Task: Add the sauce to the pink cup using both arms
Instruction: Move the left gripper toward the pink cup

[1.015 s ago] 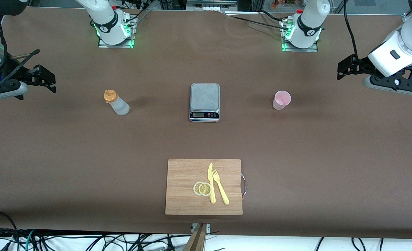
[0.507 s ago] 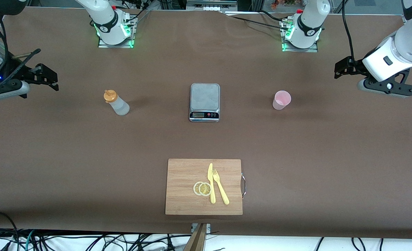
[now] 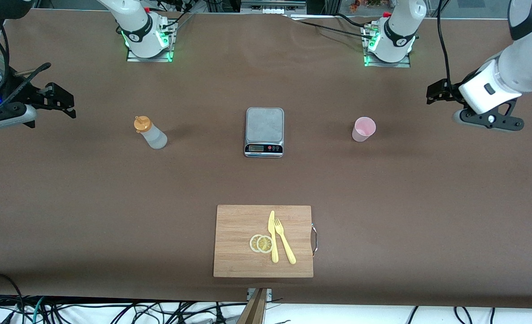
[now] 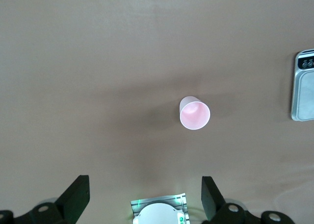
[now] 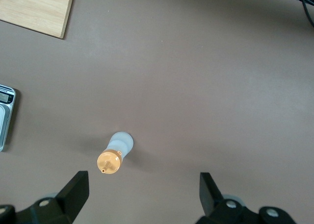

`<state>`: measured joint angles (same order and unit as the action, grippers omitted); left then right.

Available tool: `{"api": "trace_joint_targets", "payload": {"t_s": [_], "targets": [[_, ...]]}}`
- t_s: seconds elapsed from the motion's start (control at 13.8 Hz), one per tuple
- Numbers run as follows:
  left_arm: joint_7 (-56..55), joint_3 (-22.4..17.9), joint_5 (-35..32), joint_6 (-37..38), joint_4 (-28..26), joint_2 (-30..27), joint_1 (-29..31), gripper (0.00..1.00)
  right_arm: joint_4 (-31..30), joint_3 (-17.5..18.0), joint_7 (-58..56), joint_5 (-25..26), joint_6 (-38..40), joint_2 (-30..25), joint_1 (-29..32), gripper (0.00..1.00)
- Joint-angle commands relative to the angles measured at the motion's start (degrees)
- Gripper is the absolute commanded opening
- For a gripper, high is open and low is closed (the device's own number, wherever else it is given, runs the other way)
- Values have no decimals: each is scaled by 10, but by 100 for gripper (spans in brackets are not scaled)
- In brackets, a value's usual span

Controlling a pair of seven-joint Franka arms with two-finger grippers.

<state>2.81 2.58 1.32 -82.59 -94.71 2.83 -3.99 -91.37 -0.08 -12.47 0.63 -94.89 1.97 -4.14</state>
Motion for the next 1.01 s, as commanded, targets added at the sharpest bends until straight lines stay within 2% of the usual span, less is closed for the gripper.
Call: {"api": "trace_joint_targets", "payload": {"t_s": [0.0,0.22,0.58,0.72,0.94], "targets": [[5,1,10,-46,-50,0,-5,100,7,-2,3,-10,0,0,2,100],[5,10,16,-123,-129,-3,-4,100,12,-3,3,-10,0,0,2,100],[-15,72,16,-262,-298,-31,-1,100,13,-3,4,-11,1,0,3,100],[-25,88,11,-312,-346,-24,-2,100,13,-4,3,-23,3,2,4,100],[-25,91,11,-389,-410,-22,-2,100,12,-4,4,-23,6,1,3,100]]}}
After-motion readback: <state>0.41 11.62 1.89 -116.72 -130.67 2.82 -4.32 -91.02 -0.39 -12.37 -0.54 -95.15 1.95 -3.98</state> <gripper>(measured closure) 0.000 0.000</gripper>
